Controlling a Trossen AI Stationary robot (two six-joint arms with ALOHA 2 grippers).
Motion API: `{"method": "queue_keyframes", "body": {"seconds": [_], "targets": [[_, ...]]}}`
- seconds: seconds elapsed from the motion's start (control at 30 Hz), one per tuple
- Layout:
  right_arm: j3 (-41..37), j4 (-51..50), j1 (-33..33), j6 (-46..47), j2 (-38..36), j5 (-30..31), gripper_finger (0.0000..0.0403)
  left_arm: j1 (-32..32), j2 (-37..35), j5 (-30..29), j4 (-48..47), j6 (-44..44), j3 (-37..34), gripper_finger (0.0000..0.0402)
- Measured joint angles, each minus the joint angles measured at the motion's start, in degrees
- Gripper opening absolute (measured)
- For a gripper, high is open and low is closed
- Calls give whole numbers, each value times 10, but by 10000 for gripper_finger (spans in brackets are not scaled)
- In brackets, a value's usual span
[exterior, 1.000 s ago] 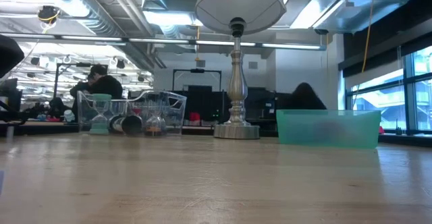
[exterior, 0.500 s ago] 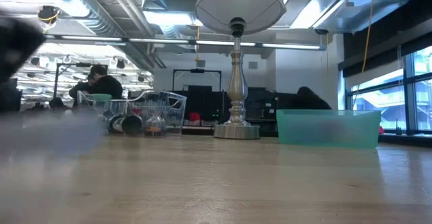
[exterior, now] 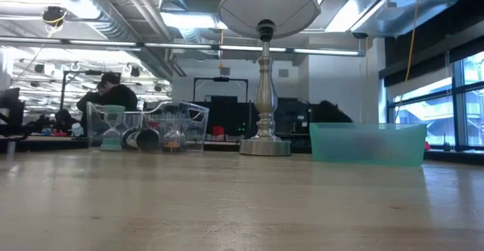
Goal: Pick & Place Office items
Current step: Put the white digital timer into the gray bin
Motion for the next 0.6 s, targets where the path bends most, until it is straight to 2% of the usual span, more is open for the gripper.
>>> {"method": "queue_keyframes", "body": {"seconds": [0.13, 0.3, 0.43, 0.6], "targets": [[0, 14, -18, 42, 0, 34, 275, 29, 0, -41, 25, 92, 21, 155], [0, 34, -41, 59, 3, 22, 275, 67, -1, -43, 72, 172, 23, 155], [0, 36, -58, 57, 3, -13, 275, 90, -1, -39, 93, 195, 23, 155], [0, 38, -76, 54, 3, -19, 275, 106, -1, -32, 96, 195, 23, 155]]}}
